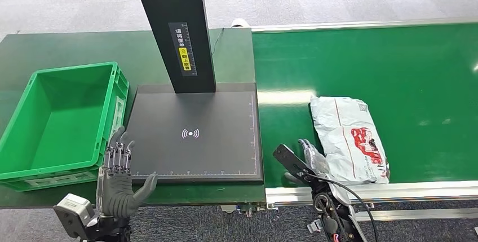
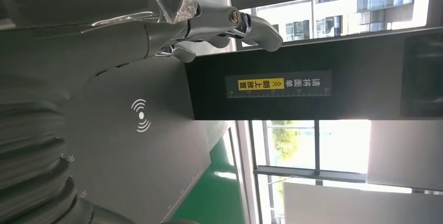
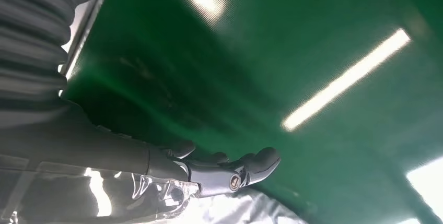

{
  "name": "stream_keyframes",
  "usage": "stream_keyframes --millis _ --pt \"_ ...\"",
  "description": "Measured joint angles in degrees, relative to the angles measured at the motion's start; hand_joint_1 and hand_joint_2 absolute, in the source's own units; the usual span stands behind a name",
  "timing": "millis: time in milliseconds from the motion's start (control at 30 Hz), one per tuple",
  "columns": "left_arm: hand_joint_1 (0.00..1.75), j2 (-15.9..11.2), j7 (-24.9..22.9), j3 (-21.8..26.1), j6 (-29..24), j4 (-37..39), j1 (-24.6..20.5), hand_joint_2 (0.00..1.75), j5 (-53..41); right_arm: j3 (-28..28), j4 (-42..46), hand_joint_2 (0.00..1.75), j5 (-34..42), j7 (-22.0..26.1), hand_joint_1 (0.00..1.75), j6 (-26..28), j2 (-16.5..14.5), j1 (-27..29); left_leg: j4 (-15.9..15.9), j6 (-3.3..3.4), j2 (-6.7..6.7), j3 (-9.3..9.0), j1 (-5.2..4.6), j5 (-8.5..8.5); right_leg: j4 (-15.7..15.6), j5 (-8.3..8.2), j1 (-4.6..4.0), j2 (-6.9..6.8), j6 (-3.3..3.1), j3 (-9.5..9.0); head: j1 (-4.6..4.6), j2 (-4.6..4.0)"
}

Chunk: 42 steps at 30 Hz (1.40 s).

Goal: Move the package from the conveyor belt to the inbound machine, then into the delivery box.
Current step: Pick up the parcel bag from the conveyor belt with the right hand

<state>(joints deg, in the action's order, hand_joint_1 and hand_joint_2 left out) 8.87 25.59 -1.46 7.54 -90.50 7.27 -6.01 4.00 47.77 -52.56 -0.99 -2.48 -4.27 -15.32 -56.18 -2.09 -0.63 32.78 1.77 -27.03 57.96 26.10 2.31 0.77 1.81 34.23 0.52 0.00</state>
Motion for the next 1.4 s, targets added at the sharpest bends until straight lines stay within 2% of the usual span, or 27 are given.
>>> stream_keyframes --millis 267,367,433,500,633,800,967,1033,1133,1267,1400 --pt "0.0 0.0 0.0 -0.1 -0.2 0.5 -0.2 1.75 -0.1 0.0 -1.0 1.75 -0.3 0.5 0.0 0.2 -0.6 1.1 0.0 0.0 0.01 0.0 0.0 0.0 0.0 0.0 0.0 0.0 0.0 -0.01 -0.01 0.0" --pt "0.0 0.0 0.3 -0.1 -0.4 0.5 0.3 1.75 -0.1 -0.1 1.2 1.75 1.3 6.5 0.0 2.5 -1.1 2.4 0.0 0.0 -0.02 0.0 0.0 0.0 0.0 0.0 0.0 0.0 0.0 0.0 -0.01 0.0" --pt "0.0 0.0 0.7 -0.1 -0.3 0.5 0.8 1.75 -0.1 -0.2 4.8 1.75 3.9 11.7 0.0 4.3 -1.6 3.1 0.0 0.0 -0.02 0.01 0.0 0.0 0.0 0.0 0.0 0.01 0.0 0.02 -0.01 0.0" --pt "0.0 0.0 1.0 -0.1 -0.3 0.5 1.0 1.75 -0.1 -0.5 9.0 1.75 5.8 14.6 0.0 7.2 -1.9 3.3 0.0 0.0 0.0 0.01 0.0 0.0 0.0 0.0 0.0 0.0 0.0 0.01 -0.01 0.0" --pt "0.0 0.2 1.2 -0.1 0.0 0.4 1.3 1.75 0.0 -2.5 16.5 1.75 9.2 17.9 0.0 13.1 -2.3 2.0 0.0 0.01 -0.02 -0.01 -0.02 0.01 0.0 -0.01 0.02 0.01 0.0 -0.02 0.01 0.0" --pt "0.0 0.5 1.2 -0.2 0.2 0.4 1.3 1.75 0.0 -4.8 21.6 1.75 10.6 18.9 0.0 14.0 -2.3 -0.6 0.0 0.01 -0.01 -0.11 -0.02 0.01 0.0 -0.02 0.03 0.01 0.01 -0.09 -0.01 0.0" --pt "0.0 0.6 1.2 -0.2 0.5 0.4 1.2 1.75 0.0 -5.4 23.3 1.75 8.8 20.2 0.0 15.2 -2.2 -1.6 0.0 0.0 -0.04 -0.1 0.0 0.01 0.0 -0.01 0.01 0.01 0.0 -0.07 -0.01 0.0" --pt "0.0 0.6 1.2 -0.2 0.7 0.4 1.2 1.75 0.0 -5.5 23.6 1.75 6.6 18.7 0.0 16.1 -2.0 -2.3 0.0 0.0 -0.03 -0.1 0.0 0.01 0.0 -0.01 0.01 0.01 0.0 -0.07 0.01 0.0" --pt "0.0 0.7 1.2 -0.2 0.7 0.2 1.2 1.75 0.0 -5.6 23.7 1.75 1.5 13.6 0.0 16.7 -1.6 -3.2 0.0 0.01 -0.02 -0.09 -0.01 0.01 0.0 -0.01 0.01 0.01 0.0 -0.09 0.0 0.0" --pt "0.0 0.7 1.2 -0.2 0.7 -0.1 1.3 1.75 -0.1 -5.6 23.6 1.75 -1.0 10.9 0.0 16.6 -1.2 -3.7 0.0 0.01 -0.02 -0.09 -0.01 0.01 0.0 -0.01 0.02 0.01 0.0 -0.08 0.0 0.0" --pt "0.0 0.8 0.8 -0.2 0.7 -0.5 1.6 1.75 -0.6 -5.5 22.5 1.75 -8.5 1.3 0.0 10.5 -0.5 -4.4 0.0 0.0 -0.01 -0.08 0.0 0.01 0.0 -0.01 0.01 0.01 0.0 -0.09 -0.01 0.0"
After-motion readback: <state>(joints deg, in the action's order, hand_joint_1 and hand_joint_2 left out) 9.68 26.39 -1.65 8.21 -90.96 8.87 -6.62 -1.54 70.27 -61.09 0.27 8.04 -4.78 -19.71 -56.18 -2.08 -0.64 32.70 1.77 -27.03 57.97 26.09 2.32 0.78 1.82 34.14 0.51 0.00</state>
